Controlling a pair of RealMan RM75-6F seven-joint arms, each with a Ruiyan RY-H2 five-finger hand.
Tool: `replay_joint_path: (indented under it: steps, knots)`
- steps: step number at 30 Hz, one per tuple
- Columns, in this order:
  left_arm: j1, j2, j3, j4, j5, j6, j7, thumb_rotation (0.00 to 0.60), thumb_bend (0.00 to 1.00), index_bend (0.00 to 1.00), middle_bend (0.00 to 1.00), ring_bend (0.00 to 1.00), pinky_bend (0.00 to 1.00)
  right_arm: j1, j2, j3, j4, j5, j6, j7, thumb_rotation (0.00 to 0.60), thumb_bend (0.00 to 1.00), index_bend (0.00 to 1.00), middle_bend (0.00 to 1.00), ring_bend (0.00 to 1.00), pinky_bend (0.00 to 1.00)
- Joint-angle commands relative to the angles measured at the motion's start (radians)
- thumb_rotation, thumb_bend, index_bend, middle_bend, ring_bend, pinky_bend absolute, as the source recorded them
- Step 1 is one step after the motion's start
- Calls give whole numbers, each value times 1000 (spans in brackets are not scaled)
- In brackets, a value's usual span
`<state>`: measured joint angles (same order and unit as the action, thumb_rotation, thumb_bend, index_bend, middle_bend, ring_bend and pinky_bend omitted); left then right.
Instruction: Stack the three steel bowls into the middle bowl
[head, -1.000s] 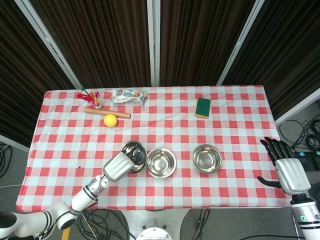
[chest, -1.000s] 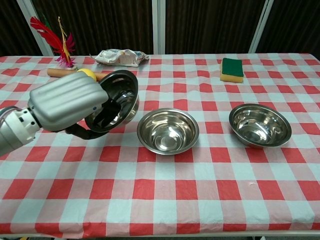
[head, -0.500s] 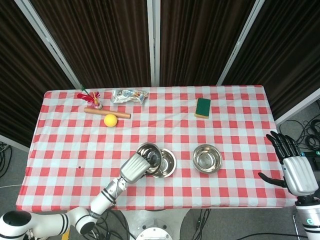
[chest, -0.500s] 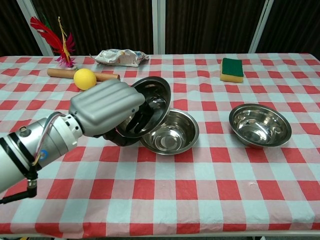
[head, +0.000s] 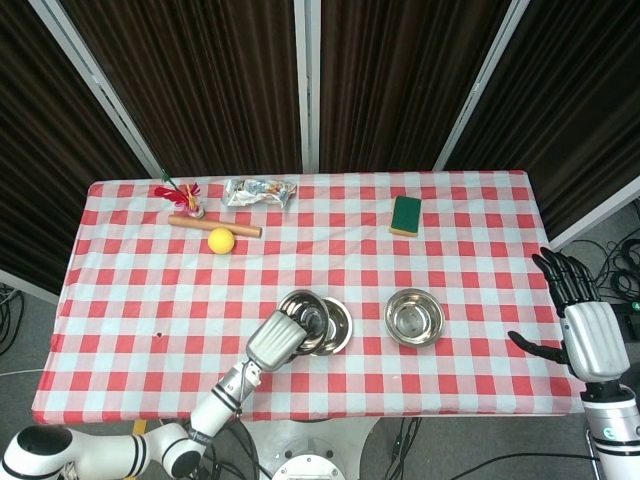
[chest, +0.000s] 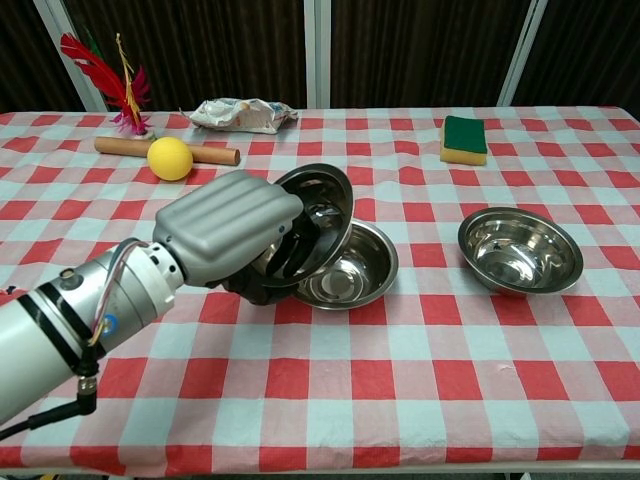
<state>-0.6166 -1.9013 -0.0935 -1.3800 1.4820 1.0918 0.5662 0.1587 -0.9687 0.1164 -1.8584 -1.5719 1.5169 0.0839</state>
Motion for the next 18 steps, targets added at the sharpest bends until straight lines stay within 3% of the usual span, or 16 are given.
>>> replay_joint_path:
  steps: [1,8,13,18]
  knots:
    - [3,-2,6,-5,-5,2,5,600,383,713,764,692,746,-5,3,-3,3,-6,7,8,600,4,0,32,0,12]
    - [5,-9,11,-14,-22,1,-3,600,380,701,753,688,743,-19,12,-15,17,-16,15,28,600,4,0,32,0,12]
    - [-7,28,23,-32,-18,-31,-68,600,248,418,612,586,664,-27,16,-18,32,-22,26,46,600,4,0,32,0,12]
    - [-15,51,21,-41,3,-21,-104,600,204,340,554,525,615,-35,18,-23,50,-25,31,64,600,4,0,32,0,12]
